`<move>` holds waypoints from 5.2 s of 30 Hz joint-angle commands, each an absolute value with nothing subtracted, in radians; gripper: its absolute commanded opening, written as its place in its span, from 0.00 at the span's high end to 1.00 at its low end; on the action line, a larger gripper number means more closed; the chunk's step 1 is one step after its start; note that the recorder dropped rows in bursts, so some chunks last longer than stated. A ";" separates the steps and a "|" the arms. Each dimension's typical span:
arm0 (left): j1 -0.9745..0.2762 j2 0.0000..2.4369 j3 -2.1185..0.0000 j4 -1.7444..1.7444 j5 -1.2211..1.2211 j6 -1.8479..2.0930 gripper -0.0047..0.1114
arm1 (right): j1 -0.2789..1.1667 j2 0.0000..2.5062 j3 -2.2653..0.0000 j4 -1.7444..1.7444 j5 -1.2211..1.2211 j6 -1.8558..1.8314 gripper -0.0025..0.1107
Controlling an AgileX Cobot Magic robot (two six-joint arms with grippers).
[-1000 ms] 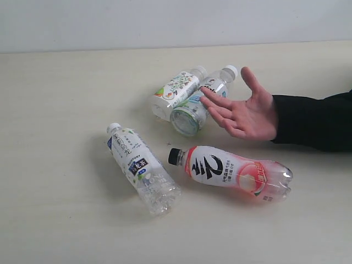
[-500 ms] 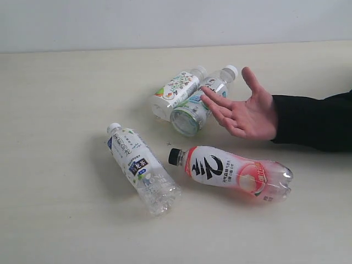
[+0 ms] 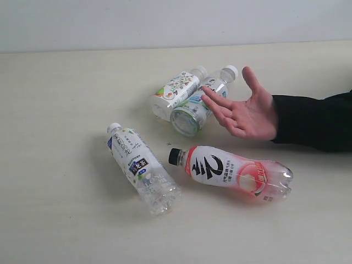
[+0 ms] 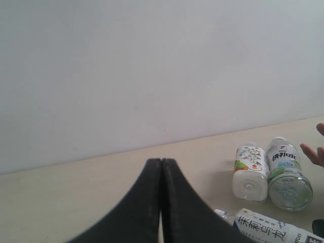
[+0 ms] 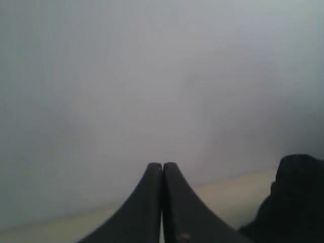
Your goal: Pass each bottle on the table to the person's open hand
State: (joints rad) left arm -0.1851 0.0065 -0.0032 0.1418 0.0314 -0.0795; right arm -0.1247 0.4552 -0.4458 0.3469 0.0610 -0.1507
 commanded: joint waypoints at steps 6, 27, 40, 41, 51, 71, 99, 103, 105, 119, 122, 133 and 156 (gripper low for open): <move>-0.181 0.000 0.000 0.147 0.030 -0.083 0.96 | -0.122 1.015 -0.867 0.345 0.812 -0.448 0.98; -0.181 0.000 0.000 0.147 0.030 -0.083 0.96 | 0.325 1.420 -1.015 0.277 1.044 -0.872 0.58; -0.181 0.000 0.000 0.147 0.030 -0.083 0.96 | 0.450 1.599 -1.015 0.148 0.972 -0.840 0.37; -0.181 0.000 0.000 0.147 0.030 -0.083 0.96 | 0.476 1.620 -1.015 0.077 0.972 -0.789 0.37; -0.181 0.000 0.000 0.147 0.030 -0.083 0.96 | 0.638 1.724 -1.015 -0.019 0.928 -0.704 0.37; -0.181 0.000 0.000 0.147 0.030 -0.083 0.96 | 0.664 1.849 -1.015 -0.038 0.834 -0.559 0.38; -0.181 0.000 0.000 0.147 0.030 -0.083 0.96 | 0.664 1.840 -1.017 -0.174 1.029 -0.359 0.98; -0.181 0.000 0.000 0.147 0.030 -0.083 0.96 | 0.664 1.786 -1.017 -0.180 1.049 -0.345 0.98; -0.181 0.000 0.000 0.147 0.030 -0.083 0.96 | 0.664 1.749 -1.017 -0.184 1.074 -0.338 0.98; -0.181 0.000 0.000 0.147 0.030 -0.083 0.96 | 0.664 1.353 -1.026 -0.257 1.221 -0.193 0.98; -0.181 0.000 0.000 0.147 0.030 -0.083 0.96 | 0.664 1.301 -1.071 -0.322 1.221 -0.070 0.98; -0.181 0.000 0.000 0.147 0.030 -0.083 0.96 | 0.479 1.503 -1.329 -0.154 1.221 0.123 0.98; -0.181 0.000 0.000 0.147 0.030 -0.083 0.96 | 0.463 1.869 -1.406 -0.112 1.174 0.132 0.98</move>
